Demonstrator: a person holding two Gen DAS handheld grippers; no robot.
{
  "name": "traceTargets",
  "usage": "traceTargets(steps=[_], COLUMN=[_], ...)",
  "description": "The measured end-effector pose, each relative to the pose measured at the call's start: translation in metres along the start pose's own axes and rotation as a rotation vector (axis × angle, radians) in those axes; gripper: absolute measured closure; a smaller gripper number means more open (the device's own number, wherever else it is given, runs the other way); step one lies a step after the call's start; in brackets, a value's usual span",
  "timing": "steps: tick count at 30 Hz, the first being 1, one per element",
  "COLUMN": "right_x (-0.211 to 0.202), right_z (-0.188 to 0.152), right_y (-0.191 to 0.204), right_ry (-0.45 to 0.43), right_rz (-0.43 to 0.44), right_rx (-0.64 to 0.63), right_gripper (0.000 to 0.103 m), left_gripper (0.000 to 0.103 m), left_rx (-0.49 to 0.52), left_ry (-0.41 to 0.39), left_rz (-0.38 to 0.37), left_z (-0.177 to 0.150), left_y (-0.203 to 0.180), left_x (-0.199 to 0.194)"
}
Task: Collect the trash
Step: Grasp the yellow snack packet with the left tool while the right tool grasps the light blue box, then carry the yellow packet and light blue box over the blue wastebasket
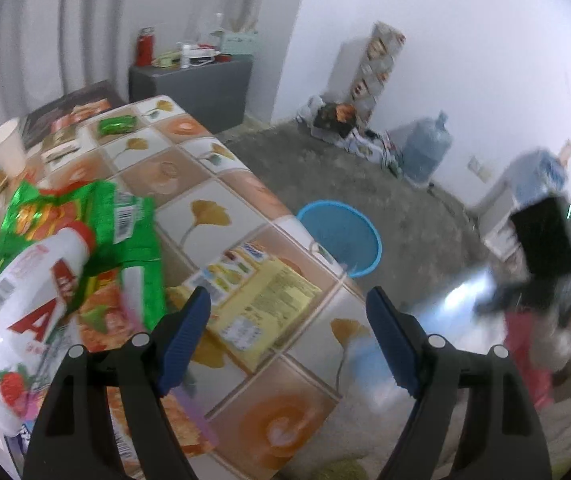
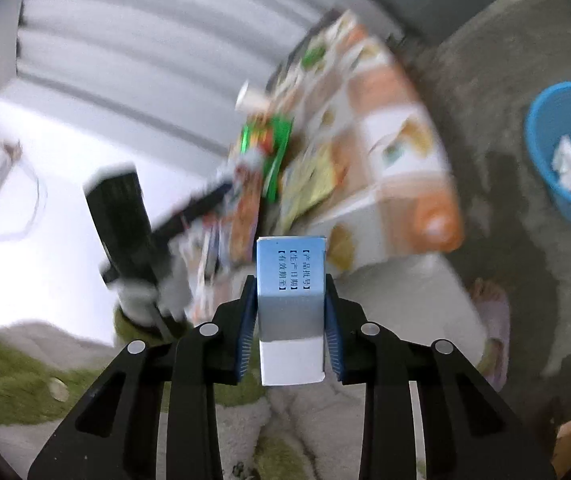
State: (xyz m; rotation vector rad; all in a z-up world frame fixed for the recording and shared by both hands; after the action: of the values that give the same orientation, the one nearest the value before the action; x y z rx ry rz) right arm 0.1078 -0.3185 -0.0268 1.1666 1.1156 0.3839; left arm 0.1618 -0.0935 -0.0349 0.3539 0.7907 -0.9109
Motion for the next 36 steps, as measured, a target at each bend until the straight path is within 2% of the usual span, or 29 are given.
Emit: traceTargets(steps=[4,7,10,13,23,31,36], right_x=[-0.035,-0.048,-0.048,-0.042,-0.038,-0.035,-0.034], right_z=[0.014,0.022,0.027,0.031,0.043,0.046,0.045], right_y=[-0.015,-0.025,-0.036,-0.046,-0.053,-0.054,-0.053], right_ry=[-0.142,-0.223,-0.264,-0.274,-0.262,-0.257,-0.264], right_rz=[0.006,0.024,0.069,0.108,0.147,0.141,0.138], right_rx=[0.063,0.125,0.186,0.239,0.267,0.279,0.283], right_gripper=[0.074,0.074,0.074,0.074,0.075,0.075,0.075], left_gripper=[0.026,0.034,0.04,0.044,0.062,0.081,0.087], left_rx=[0.103,0.212,0.3,0.324,0.219,0.201,0.199], left_ry=[0.048,0.097,0.131,0.156,0.201,0.198,0.193], left_rz=[0.067,0.165,0.25,0.294,0.271,0.25,0.24], left_z=[-0.001,-0.006,-0.011,-0.015,-0.014,-0.013,-0.012], left_y=[-0.024,-0.041,-0.05,-0.049,-0.029,-0.031,-0.033], left_x=[0.026,0.047,0.066,0.077,0.087,0.091,0.09])
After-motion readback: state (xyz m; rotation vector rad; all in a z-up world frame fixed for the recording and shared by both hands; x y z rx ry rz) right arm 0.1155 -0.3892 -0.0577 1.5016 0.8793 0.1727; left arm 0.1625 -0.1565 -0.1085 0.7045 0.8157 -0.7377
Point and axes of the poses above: each gripper's, at about its wrist camera, not at the fingertips, and x roughly the way its jaws point, y to its left, z to its top, the point moved 2 cm from there along x, roughly the way its jaws point, and after that the axes turned 12 degrees about x, right-handed, at the moved point
